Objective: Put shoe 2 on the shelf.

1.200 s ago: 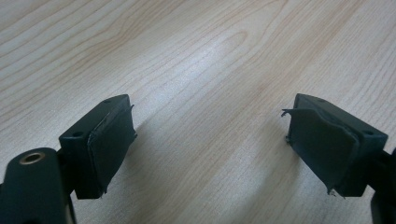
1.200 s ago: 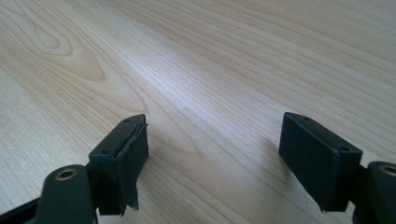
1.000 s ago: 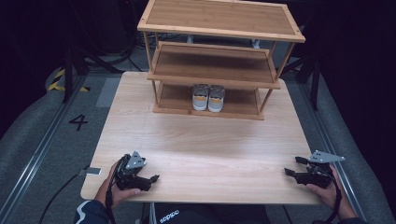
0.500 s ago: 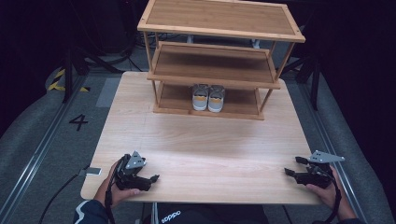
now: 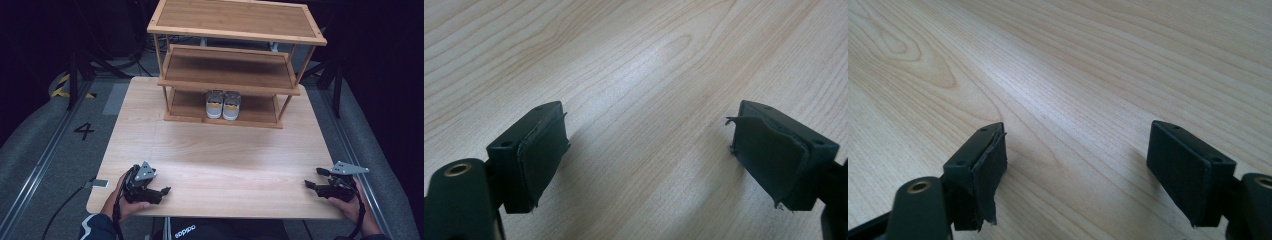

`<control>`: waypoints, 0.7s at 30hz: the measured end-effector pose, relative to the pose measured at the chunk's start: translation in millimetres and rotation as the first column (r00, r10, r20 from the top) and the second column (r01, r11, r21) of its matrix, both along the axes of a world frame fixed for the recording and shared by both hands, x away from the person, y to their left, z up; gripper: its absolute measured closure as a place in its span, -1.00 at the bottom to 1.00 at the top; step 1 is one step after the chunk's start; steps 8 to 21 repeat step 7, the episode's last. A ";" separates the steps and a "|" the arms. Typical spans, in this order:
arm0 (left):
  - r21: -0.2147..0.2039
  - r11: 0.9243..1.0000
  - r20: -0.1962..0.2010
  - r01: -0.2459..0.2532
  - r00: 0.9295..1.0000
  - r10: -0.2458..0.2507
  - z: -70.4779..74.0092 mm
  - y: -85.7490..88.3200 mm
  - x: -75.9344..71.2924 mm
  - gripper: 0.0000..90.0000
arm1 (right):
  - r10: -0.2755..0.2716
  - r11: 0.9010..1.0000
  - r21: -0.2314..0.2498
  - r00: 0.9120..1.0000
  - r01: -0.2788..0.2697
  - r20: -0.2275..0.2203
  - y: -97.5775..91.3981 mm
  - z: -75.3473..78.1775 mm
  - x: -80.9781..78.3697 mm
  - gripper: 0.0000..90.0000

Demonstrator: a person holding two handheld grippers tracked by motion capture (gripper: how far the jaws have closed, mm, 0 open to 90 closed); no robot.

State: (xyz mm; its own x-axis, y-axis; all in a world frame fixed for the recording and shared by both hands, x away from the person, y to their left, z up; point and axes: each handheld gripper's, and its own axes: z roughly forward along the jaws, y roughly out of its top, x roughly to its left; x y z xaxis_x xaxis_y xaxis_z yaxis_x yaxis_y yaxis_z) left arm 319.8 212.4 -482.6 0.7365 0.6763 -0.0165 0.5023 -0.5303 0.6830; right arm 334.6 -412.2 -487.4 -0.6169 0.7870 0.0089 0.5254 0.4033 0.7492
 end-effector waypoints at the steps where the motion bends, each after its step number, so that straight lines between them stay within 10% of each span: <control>1: 0.004 1.000 -0.001 0.002 1.000 -0.002 0.3 0.2 0.2 -0.67 | 0.000 1.000 0.000 1.000 0.000 0.000 0.0 0.0 0.0 -0.46; 21: 0.000 1.000 0.001 0.002 1.000 -0.002 -0.1 0.0 0.4 -0.67 | 0.000 1.000 0.000 1.000 0.000 0.000 -0.1 0.0 0.0 -0.46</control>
